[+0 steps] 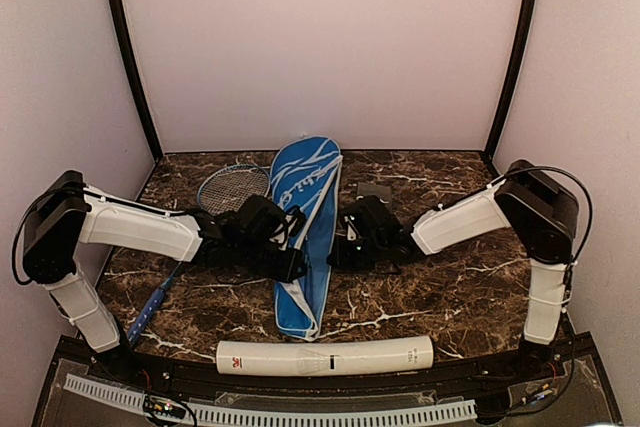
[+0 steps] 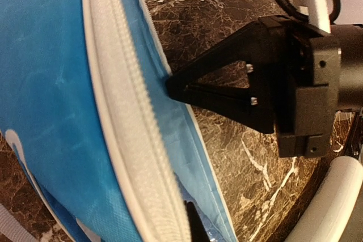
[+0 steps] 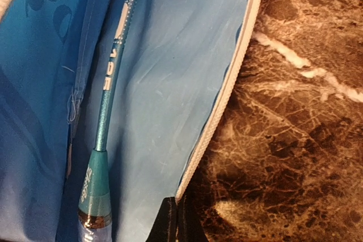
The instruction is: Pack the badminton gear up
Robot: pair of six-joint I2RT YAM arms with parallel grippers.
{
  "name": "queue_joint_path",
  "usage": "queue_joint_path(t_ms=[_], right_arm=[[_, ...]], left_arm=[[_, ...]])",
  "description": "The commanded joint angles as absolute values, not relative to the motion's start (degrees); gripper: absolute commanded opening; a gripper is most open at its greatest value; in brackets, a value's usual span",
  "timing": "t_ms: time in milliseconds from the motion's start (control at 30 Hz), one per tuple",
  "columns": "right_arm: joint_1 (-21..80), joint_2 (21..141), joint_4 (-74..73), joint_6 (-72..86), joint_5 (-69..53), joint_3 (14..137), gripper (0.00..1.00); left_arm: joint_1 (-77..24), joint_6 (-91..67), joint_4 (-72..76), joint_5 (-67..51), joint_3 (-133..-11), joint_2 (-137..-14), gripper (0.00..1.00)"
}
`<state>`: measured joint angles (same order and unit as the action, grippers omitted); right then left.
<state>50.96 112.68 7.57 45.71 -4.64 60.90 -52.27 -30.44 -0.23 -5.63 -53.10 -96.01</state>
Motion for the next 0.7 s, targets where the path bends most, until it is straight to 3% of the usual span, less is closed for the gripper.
queue_joint_path(t_ms=[0, 100, 367, 567, 667], right_arm=[[50.98, 107.8, 7.75, 45.18, -2.15, 59.68, 0.0], [51.11, 106.16, 8.1, 45.63, -2.3, 58.79, 0.0], [52.52, 104.74, 8.92, 46.4, -2.29, 58.12, 0.0], [53.28, 103.82, 9.11, 46.07, -1.21, 58.28, 0.0], [53.26, 103.31, 9.08, 45.67, -0.6, 58.36, 0.0]], left_arm=[[-51.99, -29.16, -3.12, -1.89, -53.03, -93.76, 0.0], [-51.96, -29.09, -3.82, -1.43, -54.08, -93.72, 0.03], [-52.2, -29.32, -6.1, -1.05, -56.32, -95.53, 0.63], [-53.26, -28.04, -12.77, 2.36, -59.94, -98.14, 0.85], [-54.09, -27.41, -15.31, 3.79, -61.62, -99.8, 0.89]])
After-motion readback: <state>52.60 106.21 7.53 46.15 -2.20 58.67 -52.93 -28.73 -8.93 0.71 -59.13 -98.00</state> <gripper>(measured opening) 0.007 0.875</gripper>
